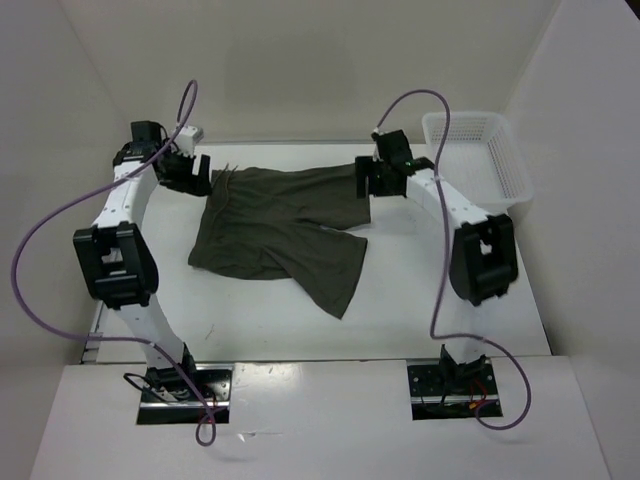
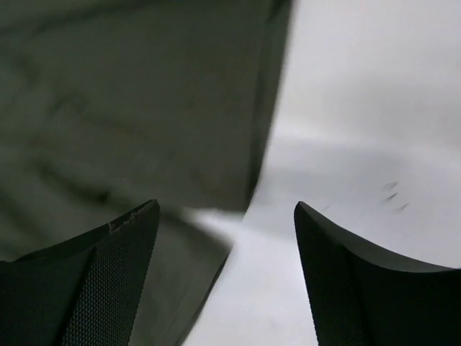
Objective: Fold and stack the shorts
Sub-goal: Flatten the shorts out
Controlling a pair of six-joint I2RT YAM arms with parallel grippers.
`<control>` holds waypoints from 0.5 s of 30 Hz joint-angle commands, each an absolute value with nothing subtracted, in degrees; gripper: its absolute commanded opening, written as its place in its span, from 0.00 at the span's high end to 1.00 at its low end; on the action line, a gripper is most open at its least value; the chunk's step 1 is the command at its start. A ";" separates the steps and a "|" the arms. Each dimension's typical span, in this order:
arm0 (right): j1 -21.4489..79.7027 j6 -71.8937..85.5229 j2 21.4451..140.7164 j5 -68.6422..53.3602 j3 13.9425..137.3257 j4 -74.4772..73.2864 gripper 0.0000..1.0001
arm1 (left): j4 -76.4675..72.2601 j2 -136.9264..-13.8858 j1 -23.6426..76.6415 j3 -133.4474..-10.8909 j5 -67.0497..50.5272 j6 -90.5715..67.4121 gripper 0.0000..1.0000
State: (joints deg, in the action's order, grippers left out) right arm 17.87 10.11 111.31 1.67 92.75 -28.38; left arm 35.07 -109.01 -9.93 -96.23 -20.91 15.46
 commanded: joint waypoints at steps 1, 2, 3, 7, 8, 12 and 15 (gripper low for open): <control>22.49 8.70 94.70 -4.98 79.24 -24.96 0.21 | 48.76 -103.45 -11.94 -89.93 -26.88 21.01 0.16; 22.50 9.40 93.53 -7.01 77.88 -25.83 0.21 | 50.69 -104.06 -12.82 -87.04 -30.29 21.01 0.20; 24.41 9.40 92.73 -8.34 76.74 -27.84 0.22 | 54.02 -104.67 -13.62 -85.88 -31.54 20.31 0.21; 27.33 12.91 91.41 -14.14 69.29 -33.38 0.22 | 59.94 -109.42 -16.86 -81.14 -34.36 18.72 0.23; 27.33 14.14 90.71 -16.24 67.43 -34.09 0.22 | 59.94 -109.42 -17.74 -79.82 -34.37 16.72 0.23; 29.17 22.04 89.21 -16.27 57.42 -33.93 0.22 | 55.74 -105.92 -20.92 -73.84 -32.54 14.68 0.15; 31.10 23.38 88.68 -16.86 55.99 -31.39 0.22 | 53.88 -102.84 -22.06 -71.29 -31.73 14.06 0.10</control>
